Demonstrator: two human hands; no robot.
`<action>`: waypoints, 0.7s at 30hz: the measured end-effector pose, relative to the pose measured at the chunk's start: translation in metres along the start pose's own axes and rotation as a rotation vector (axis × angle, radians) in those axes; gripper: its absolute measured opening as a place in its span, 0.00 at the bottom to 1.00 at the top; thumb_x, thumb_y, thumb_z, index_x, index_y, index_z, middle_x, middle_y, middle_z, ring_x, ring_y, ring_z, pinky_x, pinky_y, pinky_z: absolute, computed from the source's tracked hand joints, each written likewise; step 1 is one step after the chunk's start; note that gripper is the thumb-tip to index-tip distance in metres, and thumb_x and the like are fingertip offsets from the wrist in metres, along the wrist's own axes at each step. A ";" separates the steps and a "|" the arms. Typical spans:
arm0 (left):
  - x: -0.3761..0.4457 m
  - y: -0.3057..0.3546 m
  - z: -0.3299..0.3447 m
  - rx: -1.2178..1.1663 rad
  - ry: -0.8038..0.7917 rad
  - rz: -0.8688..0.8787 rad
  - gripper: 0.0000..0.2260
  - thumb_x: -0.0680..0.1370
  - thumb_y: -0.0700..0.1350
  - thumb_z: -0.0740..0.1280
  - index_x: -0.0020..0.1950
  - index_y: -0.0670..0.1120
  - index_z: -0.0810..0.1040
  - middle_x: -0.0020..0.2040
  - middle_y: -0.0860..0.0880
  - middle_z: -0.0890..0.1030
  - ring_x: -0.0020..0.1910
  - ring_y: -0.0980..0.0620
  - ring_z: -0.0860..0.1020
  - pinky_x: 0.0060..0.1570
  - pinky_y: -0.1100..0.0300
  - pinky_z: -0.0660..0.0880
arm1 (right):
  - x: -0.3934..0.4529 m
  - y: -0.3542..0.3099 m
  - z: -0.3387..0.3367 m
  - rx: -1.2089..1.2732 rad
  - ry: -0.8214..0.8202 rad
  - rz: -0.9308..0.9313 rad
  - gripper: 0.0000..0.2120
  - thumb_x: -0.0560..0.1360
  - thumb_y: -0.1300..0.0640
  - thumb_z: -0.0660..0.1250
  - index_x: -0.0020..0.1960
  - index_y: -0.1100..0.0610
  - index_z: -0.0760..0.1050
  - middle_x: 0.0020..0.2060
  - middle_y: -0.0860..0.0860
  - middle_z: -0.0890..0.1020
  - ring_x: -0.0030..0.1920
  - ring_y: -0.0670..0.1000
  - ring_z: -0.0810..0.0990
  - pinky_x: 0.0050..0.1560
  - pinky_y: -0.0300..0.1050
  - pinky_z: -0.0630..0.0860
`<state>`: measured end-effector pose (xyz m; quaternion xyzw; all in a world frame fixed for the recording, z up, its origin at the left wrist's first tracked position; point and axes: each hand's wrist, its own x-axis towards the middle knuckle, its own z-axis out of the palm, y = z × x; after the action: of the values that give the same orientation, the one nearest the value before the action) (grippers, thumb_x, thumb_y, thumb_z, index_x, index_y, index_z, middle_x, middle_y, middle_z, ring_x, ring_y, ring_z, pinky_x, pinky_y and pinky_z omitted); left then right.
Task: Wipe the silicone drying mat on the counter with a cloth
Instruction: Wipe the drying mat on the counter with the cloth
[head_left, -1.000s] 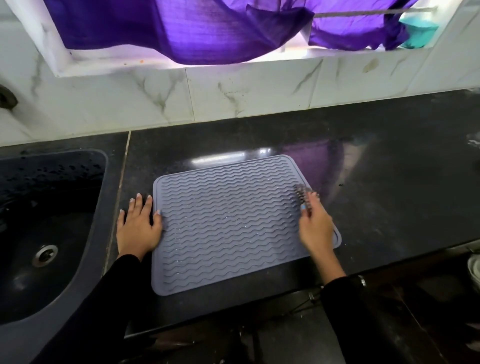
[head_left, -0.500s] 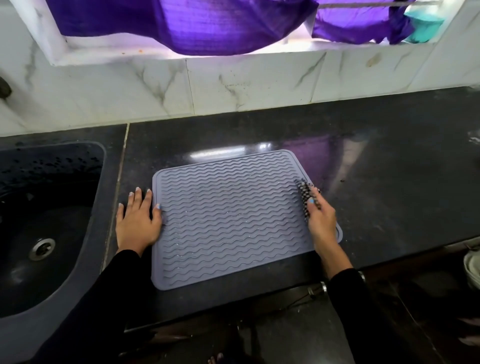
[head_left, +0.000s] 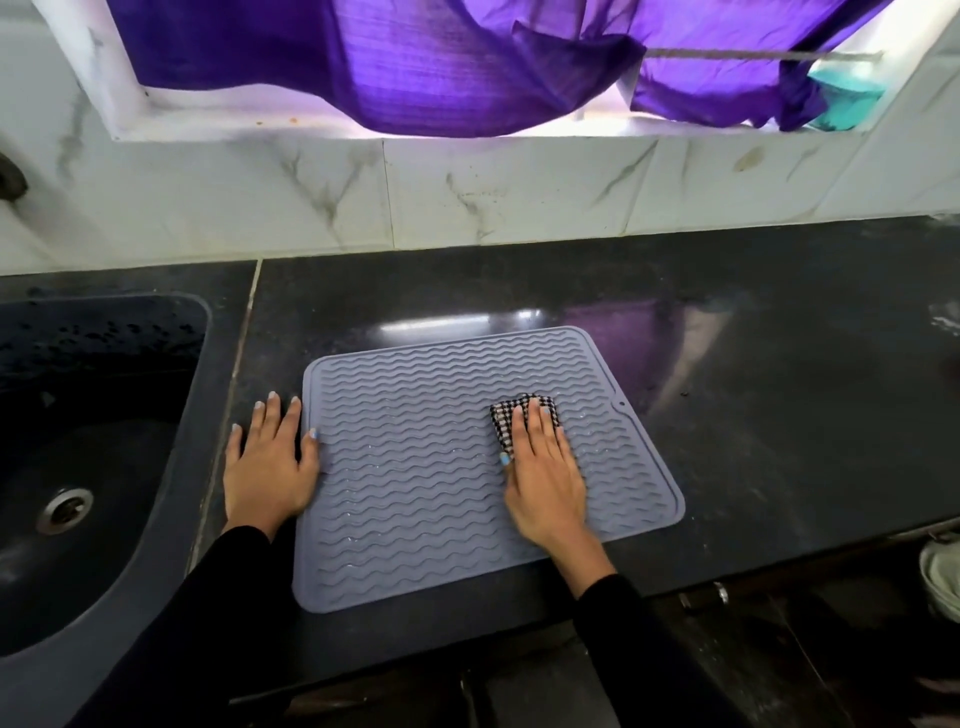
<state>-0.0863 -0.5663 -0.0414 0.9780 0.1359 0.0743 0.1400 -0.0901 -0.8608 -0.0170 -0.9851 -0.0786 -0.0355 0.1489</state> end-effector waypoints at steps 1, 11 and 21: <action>0.001 0.000 0.000 0.005 -0.002 -0.001 0.31 0.75 0.58 0.43 0.75 0.46 0.59 0.76 0.45 0.56 0.76 0.48 0.52 0.73 0.48 0.46 | 0.000 0.000 -0.004 -0.011 -0.030 -0.014 0.31 0.79 0.58 0.52 0.76 0.58 0.39 0.76 0.54 0.40 0.74 0.49 0.35 0.71 0.42 0.33; -0.001 0.001 -0.003 -0.008 -0.009 -0.004 0.25 0.80 0.54 0.48 0.75 0.46 0.59 0.76 0.45 0.56 0.76 0.47 0.53 0.73 0.47 0.47 | 0.029 0.031 -0.042 1.545 -0.025 0.542 0.18 0.82 0.61 0.52 0.69 0.62 0.66 0.65 0.55 0.73 0.54 0.49 0.77 0.56 0.43 0.73; -0.004 0.001 -0.009 -0.036 -0.048 0.011 0.31 0.75 0.57 0.42 0.75 0.45 0.58 0.76 0.44 0.55 0.76 0.47 0.52 0.73 0.48 0.45 | -0.011 -0.060 0.017 0.179 0.012 -0.005 0.25 0.77 0.55 0.52 0.73 0.59 0.62 0.72 0.54 0.65 0.73 0.52 0.62 0.74 0.47 0.49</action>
<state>-0.0916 -0.5658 -0.0334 0.9776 0.1257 0.0540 0.1602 -0.1099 -0.8010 -0.0168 -0.9673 -0.0833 -0.0346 0.2368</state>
